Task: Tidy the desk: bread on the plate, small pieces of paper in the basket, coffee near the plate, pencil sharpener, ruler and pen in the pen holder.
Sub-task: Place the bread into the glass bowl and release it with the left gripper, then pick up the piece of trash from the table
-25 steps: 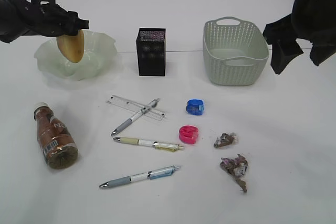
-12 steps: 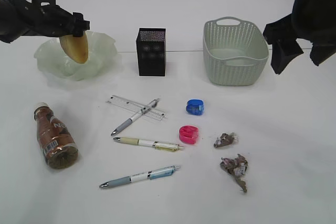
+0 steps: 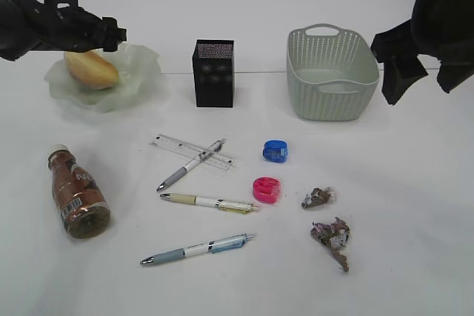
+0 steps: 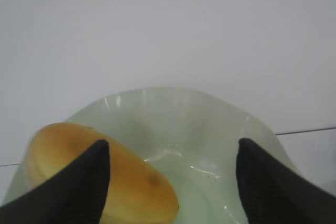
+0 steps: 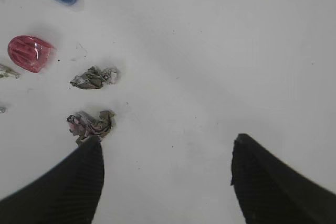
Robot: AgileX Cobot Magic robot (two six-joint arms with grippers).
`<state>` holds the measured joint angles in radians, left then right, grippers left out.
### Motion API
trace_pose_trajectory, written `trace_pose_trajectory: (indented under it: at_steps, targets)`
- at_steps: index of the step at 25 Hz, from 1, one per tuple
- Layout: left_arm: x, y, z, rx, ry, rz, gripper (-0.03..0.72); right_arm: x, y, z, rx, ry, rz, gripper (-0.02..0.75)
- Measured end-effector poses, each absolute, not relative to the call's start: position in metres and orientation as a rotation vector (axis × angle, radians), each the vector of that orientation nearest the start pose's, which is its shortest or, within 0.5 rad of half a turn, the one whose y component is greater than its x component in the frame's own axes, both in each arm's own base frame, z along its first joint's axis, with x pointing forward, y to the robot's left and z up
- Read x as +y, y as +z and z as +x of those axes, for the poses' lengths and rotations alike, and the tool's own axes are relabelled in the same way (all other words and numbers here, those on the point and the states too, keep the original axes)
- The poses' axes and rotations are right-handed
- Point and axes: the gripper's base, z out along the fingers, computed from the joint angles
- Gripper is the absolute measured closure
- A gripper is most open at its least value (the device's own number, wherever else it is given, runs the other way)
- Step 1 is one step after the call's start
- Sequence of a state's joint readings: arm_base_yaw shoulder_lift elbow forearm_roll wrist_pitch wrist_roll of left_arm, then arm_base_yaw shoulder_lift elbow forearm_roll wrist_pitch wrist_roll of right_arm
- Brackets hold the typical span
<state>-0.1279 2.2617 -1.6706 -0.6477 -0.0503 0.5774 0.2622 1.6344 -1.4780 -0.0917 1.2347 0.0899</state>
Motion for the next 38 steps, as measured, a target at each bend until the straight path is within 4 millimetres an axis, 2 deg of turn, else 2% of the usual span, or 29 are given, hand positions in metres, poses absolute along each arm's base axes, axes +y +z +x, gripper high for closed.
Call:
trace_pose_trajectory:
  at_steps: [5, 12, 17, 21, 29, 38]
  targets:
    - [-0.065, 0.175, 0.516, 2.056, -0.155, -0.024, 0.138, 0.078, 0.320, 0.323, 2.850, -0.061, -0.273, 0.186]
    - [-0.071, 0.198, 0.509, 2.069, -0.326, -0.152, 0.138, 0.078, 0.320, 0.323, 2.849, -0.068, -0.272, 0.186]
    - [-0.079, 0.208, 0.502, 2.120, -0.462, -0.155, 0.138, 0.077, 0.320, 0.323, 2.846, -0.082, -0.275, 0.186]
    - [-0.082, 0.222, 0.496, 2.130, -0.480, -0.087, 0.139, 0.077, 0.320, 0.323, 2.848, -0.079, -0.256, 0.186]
    - [-0.087, 0.249, 0.477, 2.195, -0.460, 0.159, 0.139, 0.077, 0.320, 0.323, 2.850, -0.075, -0.225, 0.186]
    - [-0.090, 0.268, 0.437, 2.466, -0.513, 0.372, 0.139, 0.077, 0.320, 0.323, 2.850, -0.073, -0.215, 0.186]
